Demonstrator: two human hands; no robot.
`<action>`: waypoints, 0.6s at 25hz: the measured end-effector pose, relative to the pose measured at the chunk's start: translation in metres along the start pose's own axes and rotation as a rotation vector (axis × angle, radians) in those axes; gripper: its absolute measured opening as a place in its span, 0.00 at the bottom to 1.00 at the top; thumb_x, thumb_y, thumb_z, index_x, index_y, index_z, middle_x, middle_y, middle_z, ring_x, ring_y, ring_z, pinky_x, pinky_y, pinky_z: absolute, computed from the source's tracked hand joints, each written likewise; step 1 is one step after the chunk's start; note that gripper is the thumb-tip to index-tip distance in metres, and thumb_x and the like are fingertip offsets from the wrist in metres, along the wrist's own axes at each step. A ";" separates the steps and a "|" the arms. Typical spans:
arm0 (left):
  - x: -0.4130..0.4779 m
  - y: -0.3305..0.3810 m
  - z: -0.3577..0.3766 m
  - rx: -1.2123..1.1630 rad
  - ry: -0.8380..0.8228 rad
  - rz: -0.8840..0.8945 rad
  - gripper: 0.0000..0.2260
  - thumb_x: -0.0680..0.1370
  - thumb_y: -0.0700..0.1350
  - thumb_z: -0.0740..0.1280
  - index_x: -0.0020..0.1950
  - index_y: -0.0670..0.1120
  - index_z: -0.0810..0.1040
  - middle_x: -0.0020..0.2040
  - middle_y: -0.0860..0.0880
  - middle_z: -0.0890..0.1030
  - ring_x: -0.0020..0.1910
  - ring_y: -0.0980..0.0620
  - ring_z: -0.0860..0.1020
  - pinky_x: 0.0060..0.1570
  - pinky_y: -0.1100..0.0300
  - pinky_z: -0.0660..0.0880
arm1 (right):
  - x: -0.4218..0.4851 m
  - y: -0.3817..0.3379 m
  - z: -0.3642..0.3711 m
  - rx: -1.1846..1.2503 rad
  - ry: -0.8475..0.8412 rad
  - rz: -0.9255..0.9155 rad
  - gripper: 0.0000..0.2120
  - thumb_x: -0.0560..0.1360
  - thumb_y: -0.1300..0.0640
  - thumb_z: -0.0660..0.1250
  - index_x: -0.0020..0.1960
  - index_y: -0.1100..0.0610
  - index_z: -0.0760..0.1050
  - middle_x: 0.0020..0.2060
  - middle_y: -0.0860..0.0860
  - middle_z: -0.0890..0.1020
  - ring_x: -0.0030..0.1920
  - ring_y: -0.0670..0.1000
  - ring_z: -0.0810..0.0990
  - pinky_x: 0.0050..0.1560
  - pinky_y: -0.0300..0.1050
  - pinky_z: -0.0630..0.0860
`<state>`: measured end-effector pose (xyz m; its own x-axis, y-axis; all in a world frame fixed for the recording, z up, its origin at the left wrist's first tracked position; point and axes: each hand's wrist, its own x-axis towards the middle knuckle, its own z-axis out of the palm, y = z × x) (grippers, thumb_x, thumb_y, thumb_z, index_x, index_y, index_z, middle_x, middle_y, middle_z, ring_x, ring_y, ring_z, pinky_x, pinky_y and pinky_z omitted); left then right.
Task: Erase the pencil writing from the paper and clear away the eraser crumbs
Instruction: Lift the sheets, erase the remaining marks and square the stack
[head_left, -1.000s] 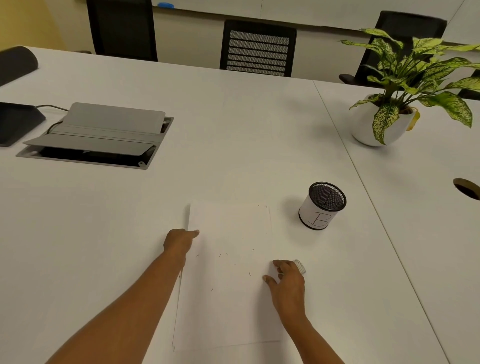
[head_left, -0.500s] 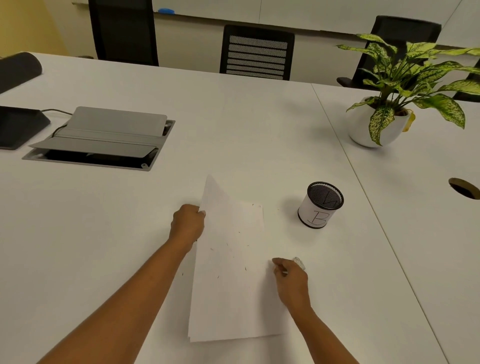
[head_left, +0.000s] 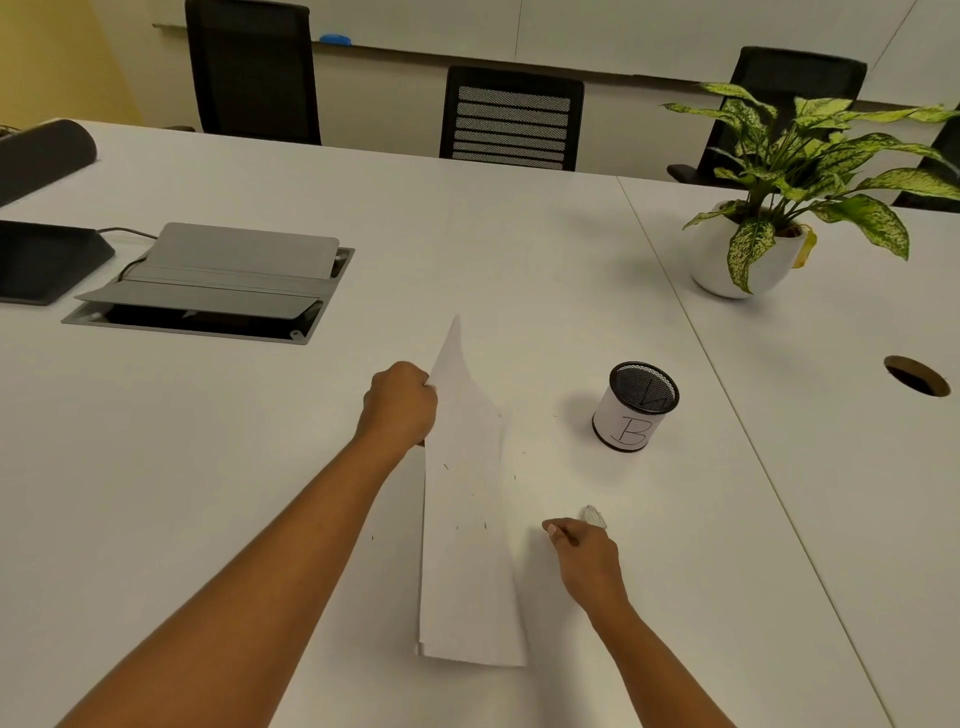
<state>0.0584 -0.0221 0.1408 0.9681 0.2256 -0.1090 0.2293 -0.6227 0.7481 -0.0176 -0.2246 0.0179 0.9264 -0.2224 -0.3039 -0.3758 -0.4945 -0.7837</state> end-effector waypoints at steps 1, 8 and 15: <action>-0.002 -0.002 0.002 0.016 -0.002 -0.010 0.11 0.78 0.37 0.58 0.37 0.38 0.73 0.40 0.41 0.75 0.37 0.42 0.75 0.35 0.54 0.76 | -0.002 -0.001 0.000 -0.007 -0.010 0.005 0.12 0.78 0.59 0.59 0.57 0.59 0.77 0.52 0.56 0.81 0.44 0.49 0.76 0.35 0.29 0.68; -0.003 -0.007 0.005 0.006 0.021 -0.025 0.12 0.78 0.36 0.57 0.35 0.38 0.72 0.39 0.40 0.76 0.34 0.42 0.76 0.29 0.59 0.72 | -0.034 -0.053 0.005 0.405 -0.128 -0.218 0.12 0.77 0.49 0.59 0.58 0.49 0.75 0.59 0.47 0.78 0.61 0.44 0.74 0.61 0.37 0.69; -0.002 -0.010 0.004 -0.019 0.040 -0.047 0.15 0.79 0.38 0.58 0.32 0.38 0.69 0.36 0.42 0.74 0.36 0.41 0.75 0.40 0.51 0.77 | -0.050 -0.043 0.042 0.068 -0.475 -0.393 0.22 0.77 0.40 0.45 0.70 0.38 0.45 0.74 0.38 0.44 0.72 0.36 0.42 0.74 0.41 0.42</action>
<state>0.0551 -0.0193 0.1311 0.9515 0.2838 -0.1184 0.2719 -0.5965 0.7552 -0.0465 -0.1566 0.0441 0.9105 0.3719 -0.1809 -0.0163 -0.4049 -0.9142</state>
